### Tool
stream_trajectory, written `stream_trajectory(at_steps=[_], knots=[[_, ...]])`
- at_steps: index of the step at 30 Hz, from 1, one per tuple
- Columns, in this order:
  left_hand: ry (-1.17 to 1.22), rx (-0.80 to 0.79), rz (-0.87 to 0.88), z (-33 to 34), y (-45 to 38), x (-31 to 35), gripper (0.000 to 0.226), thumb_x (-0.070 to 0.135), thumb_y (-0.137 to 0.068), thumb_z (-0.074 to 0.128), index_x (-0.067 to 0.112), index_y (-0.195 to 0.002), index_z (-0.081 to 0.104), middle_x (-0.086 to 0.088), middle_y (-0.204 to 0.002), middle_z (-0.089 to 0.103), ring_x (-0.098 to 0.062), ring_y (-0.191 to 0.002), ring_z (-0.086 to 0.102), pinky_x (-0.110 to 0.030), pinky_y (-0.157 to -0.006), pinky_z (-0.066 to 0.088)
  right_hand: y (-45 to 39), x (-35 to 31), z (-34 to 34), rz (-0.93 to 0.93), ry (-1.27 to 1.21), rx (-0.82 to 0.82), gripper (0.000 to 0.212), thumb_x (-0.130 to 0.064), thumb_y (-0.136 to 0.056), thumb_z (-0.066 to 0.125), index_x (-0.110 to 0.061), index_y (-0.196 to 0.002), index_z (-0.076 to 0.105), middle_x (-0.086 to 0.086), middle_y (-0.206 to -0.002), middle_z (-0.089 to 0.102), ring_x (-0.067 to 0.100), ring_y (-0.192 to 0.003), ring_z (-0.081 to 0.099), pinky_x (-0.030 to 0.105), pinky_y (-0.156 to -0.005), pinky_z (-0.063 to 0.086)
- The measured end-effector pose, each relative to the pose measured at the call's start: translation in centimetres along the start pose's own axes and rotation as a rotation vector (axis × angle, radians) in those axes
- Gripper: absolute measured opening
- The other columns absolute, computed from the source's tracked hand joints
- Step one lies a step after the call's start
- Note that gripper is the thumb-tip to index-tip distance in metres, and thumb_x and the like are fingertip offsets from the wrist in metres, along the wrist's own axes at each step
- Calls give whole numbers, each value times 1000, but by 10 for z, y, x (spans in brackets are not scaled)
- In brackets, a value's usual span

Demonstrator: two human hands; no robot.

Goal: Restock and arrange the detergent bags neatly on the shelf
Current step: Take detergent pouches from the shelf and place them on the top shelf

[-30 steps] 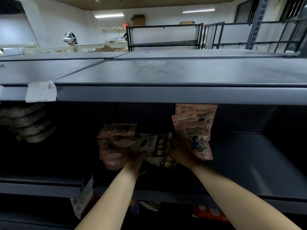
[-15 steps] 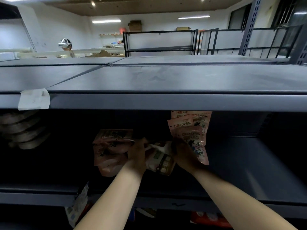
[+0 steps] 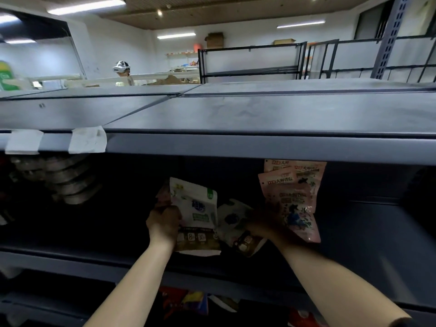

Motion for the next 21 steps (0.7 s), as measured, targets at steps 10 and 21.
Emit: stream_trajectory(at_steps=[10, 21], knots=[[-311, -40, 351, 0, 14, -3, 15, 8, -95, 45, 8, -83, 54, -2, -73, 51, -19, -73, 50, -24, -57, 34, 27, -6, -26, 129, -594, 88, 32, -16, -86, 66, -9, -115, 54, 7, -100, 58, 20, -90, 57, 23, -65, 47], [-267, 63, 524, -9, 58, 4, 21, 13, -95, 46, 7, -113, 55, 1, -72, 56, -16, -64, 55, -27, -54, 37, 95, -15, -67, -129, -746, 451, 28, -22, -97, 50, -12, -124, 55, 2, -112, 60, 21, -103, 59, 25, -82, 49]])
Point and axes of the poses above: each hand's wrist, its own y-axis away from the middle knuckle, its own z-axis out of the palm, x = y × z, the point moved 4 cm from there along -y, towards the middle knuckle
